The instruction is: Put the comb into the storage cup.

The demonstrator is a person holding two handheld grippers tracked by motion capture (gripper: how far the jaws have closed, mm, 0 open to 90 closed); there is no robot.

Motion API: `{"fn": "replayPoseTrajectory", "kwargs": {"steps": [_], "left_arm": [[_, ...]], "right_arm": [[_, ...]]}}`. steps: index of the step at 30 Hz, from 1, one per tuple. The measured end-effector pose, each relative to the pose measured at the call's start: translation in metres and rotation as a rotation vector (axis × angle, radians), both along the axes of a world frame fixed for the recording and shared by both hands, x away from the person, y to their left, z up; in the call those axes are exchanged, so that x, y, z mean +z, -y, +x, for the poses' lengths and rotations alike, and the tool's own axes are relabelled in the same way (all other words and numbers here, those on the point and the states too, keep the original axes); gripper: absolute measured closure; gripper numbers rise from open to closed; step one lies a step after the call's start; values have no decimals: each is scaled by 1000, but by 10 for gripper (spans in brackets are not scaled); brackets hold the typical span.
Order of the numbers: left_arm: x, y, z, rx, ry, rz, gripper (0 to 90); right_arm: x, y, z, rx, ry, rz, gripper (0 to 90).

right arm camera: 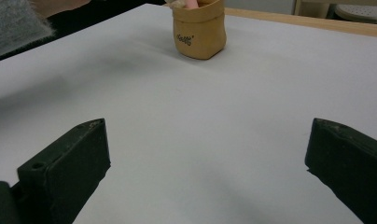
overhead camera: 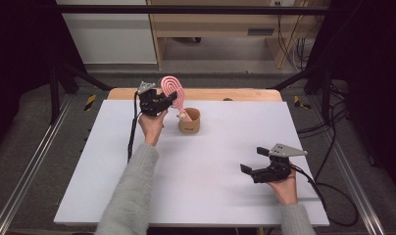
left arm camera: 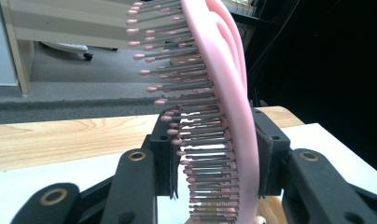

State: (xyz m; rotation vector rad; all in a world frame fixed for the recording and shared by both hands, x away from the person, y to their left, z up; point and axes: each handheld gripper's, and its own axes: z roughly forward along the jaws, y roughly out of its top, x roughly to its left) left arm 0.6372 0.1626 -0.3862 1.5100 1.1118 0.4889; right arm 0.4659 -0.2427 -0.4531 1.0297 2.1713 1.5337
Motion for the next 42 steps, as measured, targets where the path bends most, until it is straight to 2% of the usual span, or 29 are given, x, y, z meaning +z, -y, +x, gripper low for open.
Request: {"fn": "replayPoseTrajectory", "kwargs": {"steps": [13,23,26,35,42], "left_arm": [[0,-6,-3,-2,-9,13,560],[3,-13,-8,2,-3,43,425],[3,-16,-9,-9,-22,36,384],[9,-22,-22,-9,5,76,251],[17,-28,-34,-35,20,82,131]], "right_arm": [[0,0,0,-3,-2,1,4],[0,0,0,-4,0,2,3],[0,0,0,-4,0,1,4],[1,0,0,-4,3,5,4],[1,1,0,-7,5,7,3]]}}
